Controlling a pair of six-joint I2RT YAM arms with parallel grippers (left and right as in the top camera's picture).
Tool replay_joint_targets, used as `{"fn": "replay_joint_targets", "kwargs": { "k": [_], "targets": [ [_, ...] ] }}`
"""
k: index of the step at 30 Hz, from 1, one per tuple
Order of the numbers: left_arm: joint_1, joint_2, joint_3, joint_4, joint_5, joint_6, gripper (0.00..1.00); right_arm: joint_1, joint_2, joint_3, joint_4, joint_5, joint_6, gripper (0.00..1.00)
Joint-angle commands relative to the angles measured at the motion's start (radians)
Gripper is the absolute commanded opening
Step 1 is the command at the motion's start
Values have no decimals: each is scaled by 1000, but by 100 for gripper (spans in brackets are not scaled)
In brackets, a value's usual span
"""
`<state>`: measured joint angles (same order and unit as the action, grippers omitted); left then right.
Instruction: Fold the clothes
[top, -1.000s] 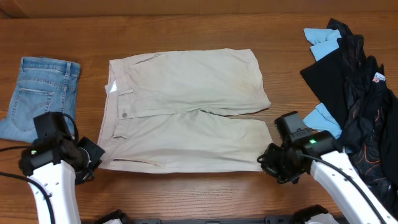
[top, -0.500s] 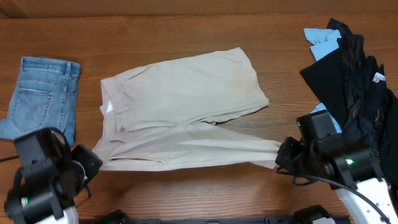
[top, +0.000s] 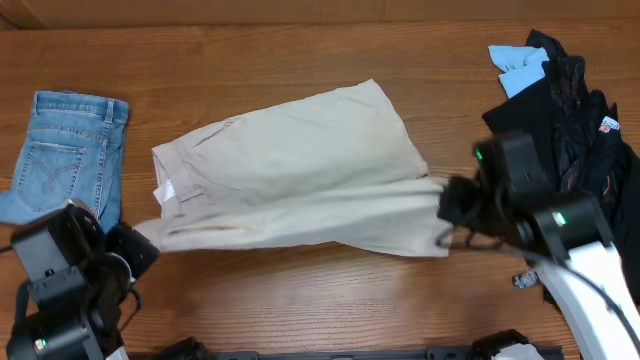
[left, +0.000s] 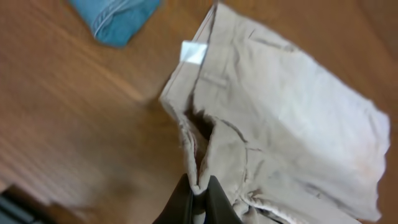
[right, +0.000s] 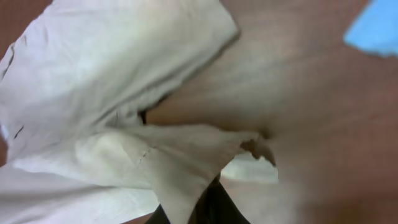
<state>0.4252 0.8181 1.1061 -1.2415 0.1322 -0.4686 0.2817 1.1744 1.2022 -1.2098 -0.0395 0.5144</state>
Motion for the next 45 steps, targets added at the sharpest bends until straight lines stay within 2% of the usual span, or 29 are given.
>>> {"fn": "replay_joint_targets", "kwargs": {
  "k": [1,8,14,22,27,34,45],
  "targets": [
    [11,39,28,67,-125,-18,4,-23,95,80,53,199,-80,10],
    [11,214,28,177,-142,-21,4,-25,294,192,260,234,-187,10],
    [11,411,28,336,-136,-45,4,-27,403,194,451,233,-232,8],
    [5,623,28,538,-97,-56,4,-27,534,194,619,233,-334,8],
    [5,731,28,623,-82,-56,4,-27,607,194,708,233,-341,8],
    [-11,831,28,744,-45,-55,4,-27,665,194,839,233,-341,8],
    [-44,895,28,824,-58,-55,4,-27,726,194,916,233,-340,5]
  ]
}}
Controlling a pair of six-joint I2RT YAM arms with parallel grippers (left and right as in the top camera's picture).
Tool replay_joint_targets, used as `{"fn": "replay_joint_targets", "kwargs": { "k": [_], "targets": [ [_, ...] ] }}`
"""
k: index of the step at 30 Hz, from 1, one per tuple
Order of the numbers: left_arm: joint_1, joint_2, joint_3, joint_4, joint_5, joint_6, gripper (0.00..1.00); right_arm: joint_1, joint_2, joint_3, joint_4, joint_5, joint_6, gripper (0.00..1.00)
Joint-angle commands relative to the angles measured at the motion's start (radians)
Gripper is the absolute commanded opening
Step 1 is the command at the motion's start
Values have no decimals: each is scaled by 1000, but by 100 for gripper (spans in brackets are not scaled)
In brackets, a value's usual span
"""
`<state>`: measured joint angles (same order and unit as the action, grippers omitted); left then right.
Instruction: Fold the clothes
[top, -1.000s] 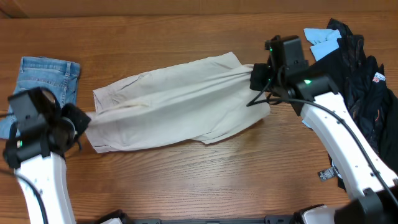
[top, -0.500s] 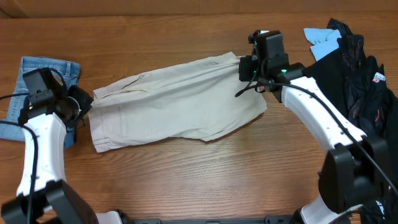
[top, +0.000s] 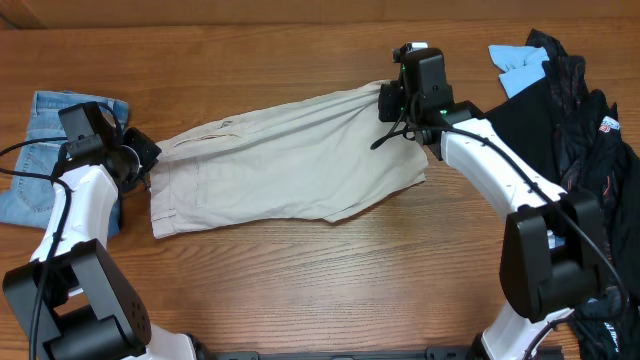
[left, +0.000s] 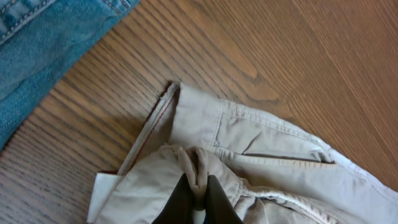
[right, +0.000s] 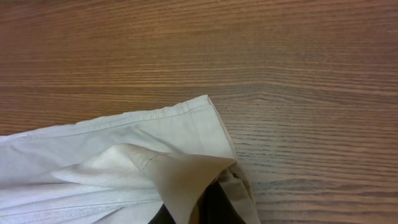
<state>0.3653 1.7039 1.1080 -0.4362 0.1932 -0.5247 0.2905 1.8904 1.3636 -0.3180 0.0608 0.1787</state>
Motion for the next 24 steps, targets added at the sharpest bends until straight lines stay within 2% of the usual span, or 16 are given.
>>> {"fn": "replay_joint_targets", "kwargs": {
  "k": [1,6,7,8,9,10,11,12,14,24],
  "targets": [
    [16,9,26,23,-119,1,4,-36,15,32,28,133,-5,5],
    [16,9,26,26,-123,1,5,-36,49,32,57,129,-4,6],
    [16,9,26,25,-123,1,12,-36,53,32,61,129,-4,11],
    [16,9,26,25,-123,1,28,-36,58,32,67,129,-4,24],
    [16,9,26,25,-122,1,50,-36,58,32,71,129,-4,36],
    [16,9,26,24,-122,1,87,-36,59,32,78,130,-4,51],
    [16,9,26,22,-122,1,100,-36,59,32,83,130,-5,58],
    [16,9,26,17,-121,1,100,-37,59,32,86,130,-5,62],
    [16,9,26,0,-121,1,100,-40,59,33,87,129,-4,63],
    [14,9,26,-134,-111,5,100,-42,59,32,-50,129,-4,65]
  ]
}}
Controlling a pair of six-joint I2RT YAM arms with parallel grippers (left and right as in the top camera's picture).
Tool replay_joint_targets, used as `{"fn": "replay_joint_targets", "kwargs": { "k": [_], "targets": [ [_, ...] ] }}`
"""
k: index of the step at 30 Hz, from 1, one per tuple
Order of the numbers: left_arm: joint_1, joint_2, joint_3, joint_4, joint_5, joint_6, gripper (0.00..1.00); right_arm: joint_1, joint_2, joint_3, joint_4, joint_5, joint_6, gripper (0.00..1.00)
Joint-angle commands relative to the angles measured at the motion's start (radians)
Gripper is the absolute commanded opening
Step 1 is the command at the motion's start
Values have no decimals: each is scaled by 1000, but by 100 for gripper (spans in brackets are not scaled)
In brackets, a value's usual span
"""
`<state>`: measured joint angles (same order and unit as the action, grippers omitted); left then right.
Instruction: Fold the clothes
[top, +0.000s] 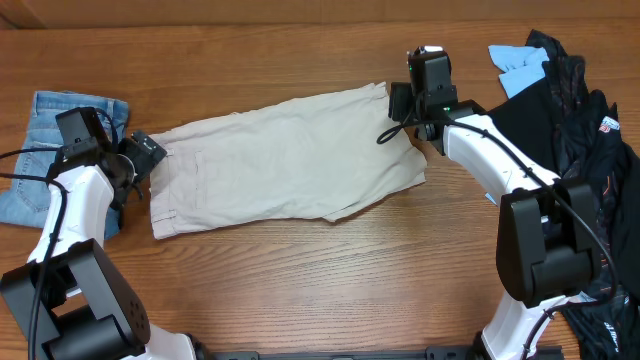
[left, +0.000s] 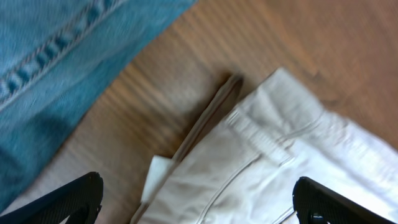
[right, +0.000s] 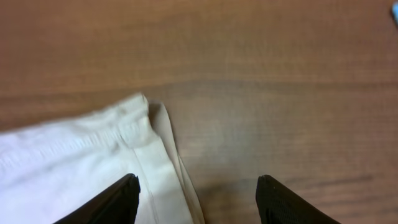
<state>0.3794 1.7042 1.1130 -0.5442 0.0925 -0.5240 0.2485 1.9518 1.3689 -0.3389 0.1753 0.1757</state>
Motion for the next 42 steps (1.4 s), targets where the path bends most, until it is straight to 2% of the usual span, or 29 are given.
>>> {"fn": "replay_joint_targets", "kwargs": {
  "k": [1,5,9,11,18,22,32,38,42],
  "targets": [
    [0,9,21,-44,-10,9,100,0,-3,27,-63,15,0,65],
    [0,9,21,-116,-10,8,100,0,-3,27,-181,-6,38,70],
    [0,9,21,-162,3,16,100,0,-3,26,-257,-82,37,71],
    [-1,9,21,-162,31,57,100,0,-3,26,-294,-117,37,71],
    [0,9,21,-131,5,126,99,0,-3,26,-348,-117,37,71],
    [0,24,21,-107,19,161,91,0,-3,26,-360,-118,37,71],
    [0,177,21,-44,88,202,90,0,-3,26,-364,-117,37,71],
    [-1,261,21,-26,216,266,79,0,-3,26,-364,-117,37,71],
    [-1,306,21,-43,245,299,59,0,-3,26,-364,-117,37,70]
  ]
}}
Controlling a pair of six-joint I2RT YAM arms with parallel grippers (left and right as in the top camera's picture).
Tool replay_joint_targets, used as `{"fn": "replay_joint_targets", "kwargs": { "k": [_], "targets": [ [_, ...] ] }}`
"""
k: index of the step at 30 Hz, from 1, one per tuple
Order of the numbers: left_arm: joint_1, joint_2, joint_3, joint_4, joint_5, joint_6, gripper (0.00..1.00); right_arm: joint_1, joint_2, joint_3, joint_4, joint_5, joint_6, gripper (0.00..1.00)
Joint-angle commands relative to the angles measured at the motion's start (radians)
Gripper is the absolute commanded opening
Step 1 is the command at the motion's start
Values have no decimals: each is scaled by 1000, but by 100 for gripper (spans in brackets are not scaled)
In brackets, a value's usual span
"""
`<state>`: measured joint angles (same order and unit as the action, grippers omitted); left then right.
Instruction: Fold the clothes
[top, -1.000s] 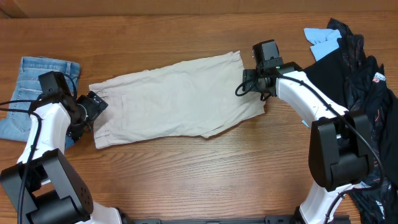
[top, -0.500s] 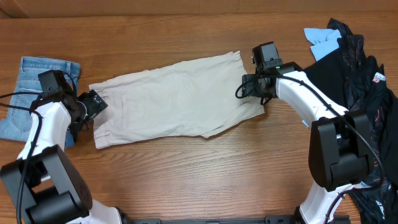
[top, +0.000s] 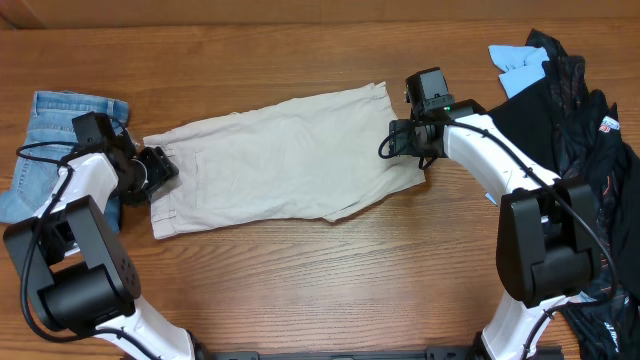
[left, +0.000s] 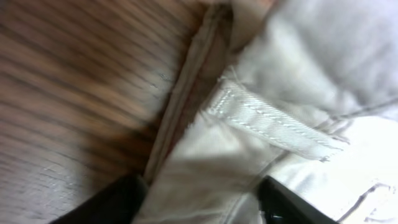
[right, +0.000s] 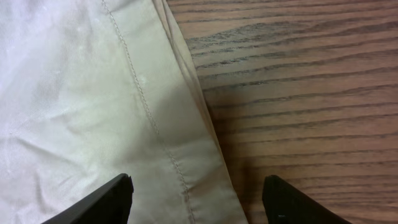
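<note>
Beige shorts (top: 280, 165) lie folded in half lengthwise across the middle of the table. My left gripper (top: 157, 168) is open at their waistband end. In the left wrist view the left gripper (left: 202, 205) hangs close over the waistband and a belt loop (left: 273, 124), fingertips either side of the cloth. My right gripper (top: 407, 145) is open at the leg-hem end. Seen from the right wrist, the right gripper (right: 202, 202) straddles the stitched hem edge (right: 168, 124), with bare wood to its right. Neither holds anything.
Folded blue denim shorts (top: 60, 150) lie at the far left, just beyond the left arm. A heap of dark clothes (top: 580, 110) with a light blue garment (top: 520, 65) fills the right edge. The brown wooden table (top: 320, 280) shows in front of the shorts.
Both grippers stay open. The left one is now lower and closer on the waistband. The right one has shifted from the far corner of the hem towards the near side along that edge.
Both grippers were first shut on the near edge of the spread shorts, lifting it. Then they held that edge at the far edge, the shorts doubled over. After that both were open with the cloth released. Now they hover open over the two ends.
</note>
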<state>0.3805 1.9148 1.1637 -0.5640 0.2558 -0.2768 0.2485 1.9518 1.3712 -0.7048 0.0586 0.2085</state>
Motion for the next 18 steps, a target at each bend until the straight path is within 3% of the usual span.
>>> {"fn": "replay_joint_targets", "kwargs": {
  "k": [1,10,18],
  "targets": [
    [-2,106,-30,-28,82,54,54,0,-3,24,1,0,5,70],
    [1,118,-29,-61,70,53,5,0,-3,23,-8,0,4,70],
    [8,58,31,-204,-47,44,4,0,-7,24,-11,51,0,70]
  ]
}}
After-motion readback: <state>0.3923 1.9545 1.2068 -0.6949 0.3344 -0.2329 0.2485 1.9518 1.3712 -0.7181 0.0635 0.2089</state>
